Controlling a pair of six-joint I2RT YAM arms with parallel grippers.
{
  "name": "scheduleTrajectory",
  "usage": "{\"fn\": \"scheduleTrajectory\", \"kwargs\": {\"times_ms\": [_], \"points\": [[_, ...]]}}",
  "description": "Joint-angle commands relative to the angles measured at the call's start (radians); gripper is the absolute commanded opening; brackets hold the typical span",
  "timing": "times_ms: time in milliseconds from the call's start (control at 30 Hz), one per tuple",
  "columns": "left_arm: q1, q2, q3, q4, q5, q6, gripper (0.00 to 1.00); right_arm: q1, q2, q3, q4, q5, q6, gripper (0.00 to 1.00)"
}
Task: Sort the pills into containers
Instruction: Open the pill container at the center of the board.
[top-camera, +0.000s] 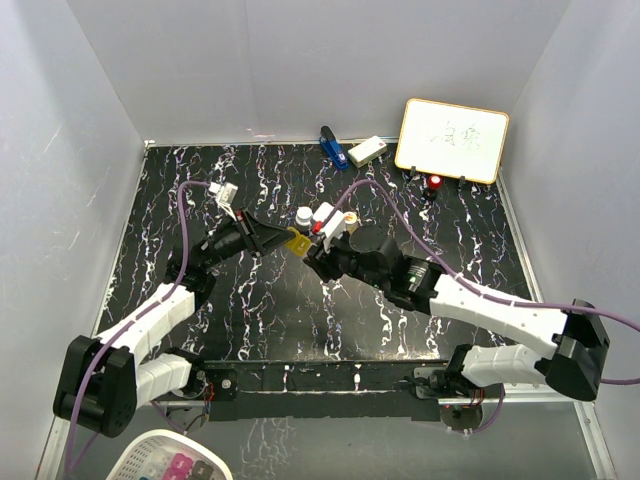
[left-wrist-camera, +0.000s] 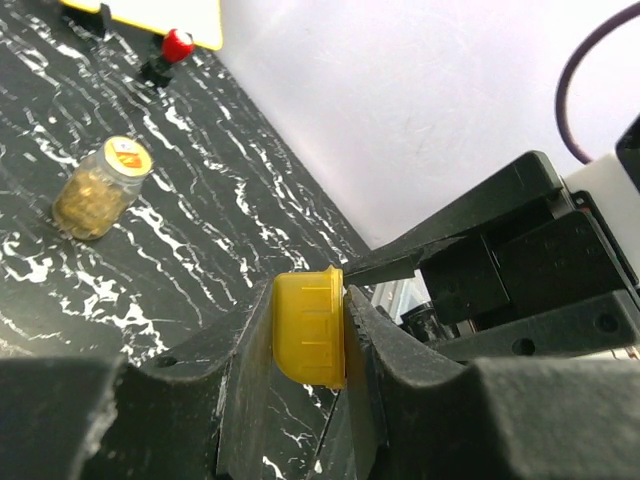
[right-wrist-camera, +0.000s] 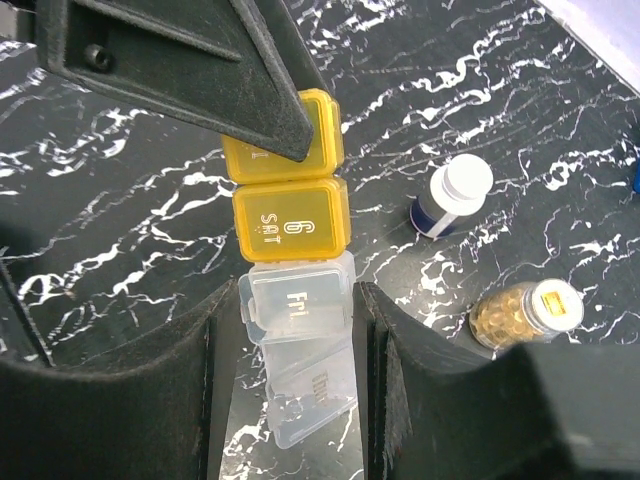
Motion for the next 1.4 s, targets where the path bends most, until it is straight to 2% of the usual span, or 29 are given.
{"fn": "scheduleTrajectory", "kwargs": {"times_ms": [0, 133, 300, 433, 600, 900, 1167, 1367], "points": [[-0.004, -0.039, -0.017, 0.079, 0.054, -0.026, 0.00, 0.003, -0.080, 0.081, 0.076, -0.086, 0.031, 0.30], [-0.004, -0.038, -0.018, 0.098, 0.064, -0.038, 0.00, 0.004, -0.106, 0.075, 0.081, -0.083, 0.040, 0.43], [-0.003, -0.038, -0.020, 0.095, 0.061, -0.037, 0.00, 0.004, -0.125, 0.052, 0.104, -0.021, 0.040, 0.48], [-0.003, -0.039, -0.022, 0.087, 0.059, -0.033, 0.00, 0.004, -0.148, 0.033, 0.132, 0.036, 0.039, 0.62], [-0.003, -0.045, -0.022, 0.081, 0.059, -0.032, 0.00, 0.003, -0.166, 0.025, 0.142, 0.147, 0.018, 0.62], [-0.004, -0.038, -0.002, 0.021, 0.012, -0.018, 0.00, 0.006, -0.079, 0.080, 0.028, 0.153, 0.008, 0.62], [-0.003, -0.023, 0.054, -0.156, -0.081, 0.046, 0.00, 0.028, -0.048, 0.086, -0.017, 0.201, -0.016, 0.62], [-0.003, 0.020, 0.088, -0.240, -0.120, 0.061, 0.00, 0.047, -0.007, 0.077, -0.036, 0.198, -0.016, 0.69]]}}
